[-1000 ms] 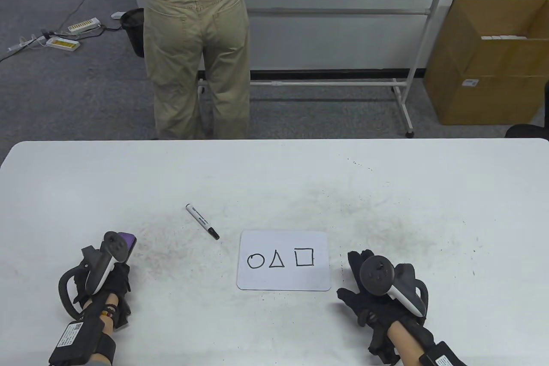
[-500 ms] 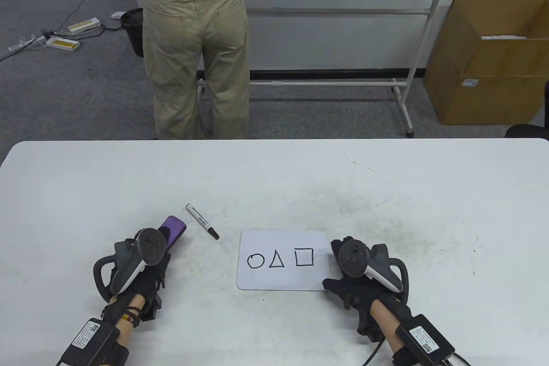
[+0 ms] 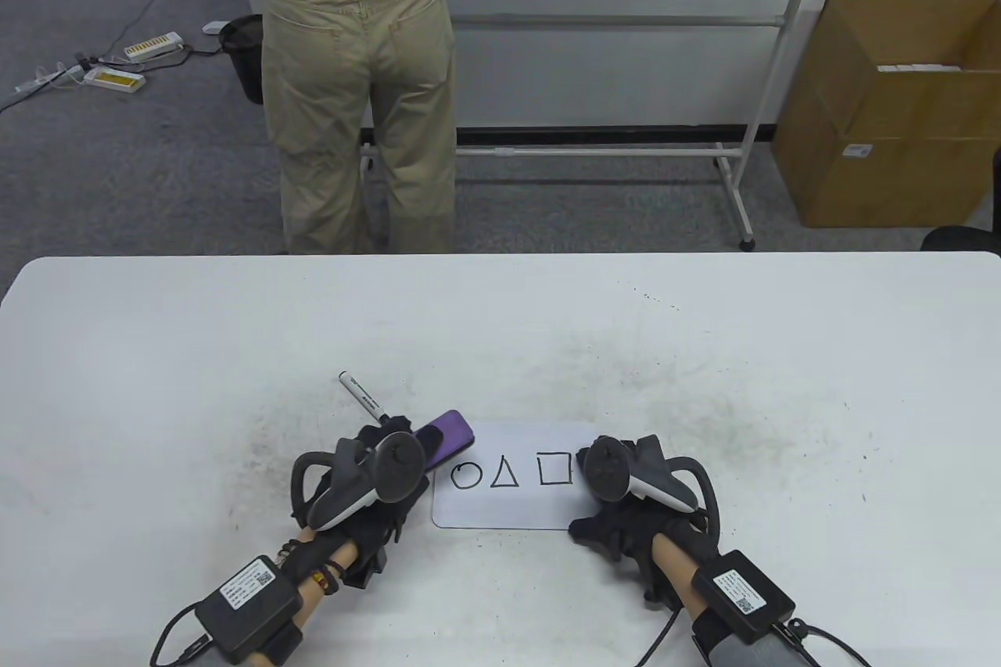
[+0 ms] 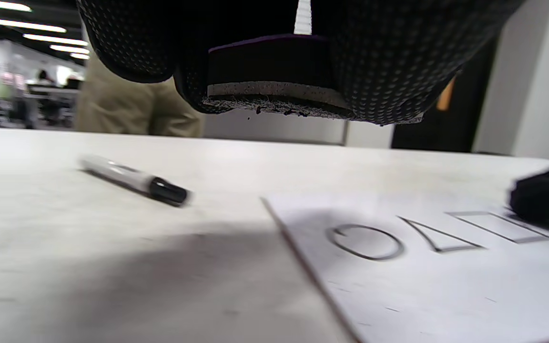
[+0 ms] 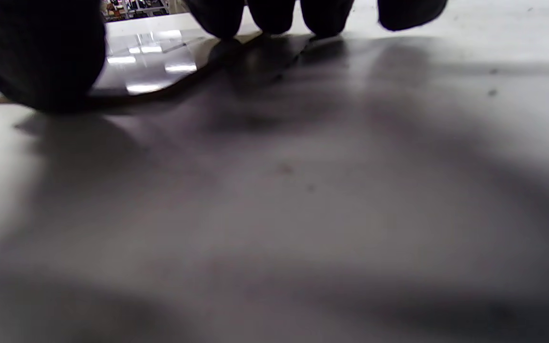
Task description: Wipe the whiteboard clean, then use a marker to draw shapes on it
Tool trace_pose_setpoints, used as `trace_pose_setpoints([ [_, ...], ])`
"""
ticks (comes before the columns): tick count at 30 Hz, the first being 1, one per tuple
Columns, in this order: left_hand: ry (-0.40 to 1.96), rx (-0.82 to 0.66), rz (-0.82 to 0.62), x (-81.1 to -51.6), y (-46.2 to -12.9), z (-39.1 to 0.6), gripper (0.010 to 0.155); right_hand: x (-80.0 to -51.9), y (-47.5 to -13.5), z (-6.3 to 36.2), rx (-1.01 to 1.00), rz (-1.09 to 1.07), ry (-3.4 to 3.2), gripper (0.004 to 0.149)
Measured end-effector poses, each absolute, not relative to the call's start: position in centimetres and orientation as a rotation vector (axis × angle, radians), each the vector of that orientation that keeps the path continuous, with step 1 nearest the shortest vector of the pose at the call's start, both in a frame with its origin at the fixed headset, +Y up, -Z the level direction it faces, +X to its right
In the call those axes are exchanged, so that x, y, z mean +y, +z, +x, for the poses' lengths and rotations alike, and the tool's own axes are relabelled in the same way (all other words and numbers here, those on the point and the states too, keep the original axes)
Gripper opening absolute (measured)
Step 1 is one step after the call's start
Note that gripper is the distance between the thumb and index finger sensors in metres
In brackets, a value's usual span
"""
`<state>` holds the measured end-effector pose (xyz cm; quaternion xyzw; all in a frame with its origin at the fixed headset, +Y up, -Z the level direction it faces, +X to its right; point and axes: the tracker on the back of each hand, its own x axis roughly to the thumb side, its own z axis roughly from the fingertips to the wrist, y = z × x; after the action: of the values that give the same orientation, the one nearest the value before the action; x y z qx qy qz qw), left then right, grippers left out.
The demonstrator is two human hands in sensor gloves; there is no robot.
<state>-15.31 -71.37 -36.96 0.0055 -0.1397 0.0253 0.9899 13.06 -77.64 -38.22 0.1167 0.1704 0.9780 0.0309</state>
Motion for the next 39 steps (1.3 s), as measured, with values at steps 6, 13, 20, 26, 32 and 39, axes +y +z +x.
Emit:
trace_pose_setpoints([
  [6,-0.047,-0.423,-0.019,-72.6,-37.5,-9.6,0.061,-77.7,-38.1,13.2,0.517,0.354,3.005,0.096],
  [13,-0.098,-0.487,-0.05,-73.6,-38.0,-5.8,0.06,-77.8,-38.2,13.2,0.531,0.345,3.001,0.097],
  [20,-0.152,-0.517,-0.087,-74.7,-38.4,-3.6,0.058,-77.8,-38.2,13.3,0.504,0.348,2.998,0.097],
  [26,-0.246,-0.546,-0.127,-74.7,-38.5,-3.3,0.058,-77.5,-38.2,12.9,0.457,0.364,3.048,0.095],
  [32,-0.28,-0.552,-0.142,-74.6,-38.5,-4.9,0.058,-77.4,-38.3,12.8,0.439,0.378,3.068,0.094],
  [39,-0.36,-0.522,-0.196,-74.0,-38.4,-9.7,0.058,-77.4,-38.3,12.8,0.443,0.371,3.07,0.094],
])
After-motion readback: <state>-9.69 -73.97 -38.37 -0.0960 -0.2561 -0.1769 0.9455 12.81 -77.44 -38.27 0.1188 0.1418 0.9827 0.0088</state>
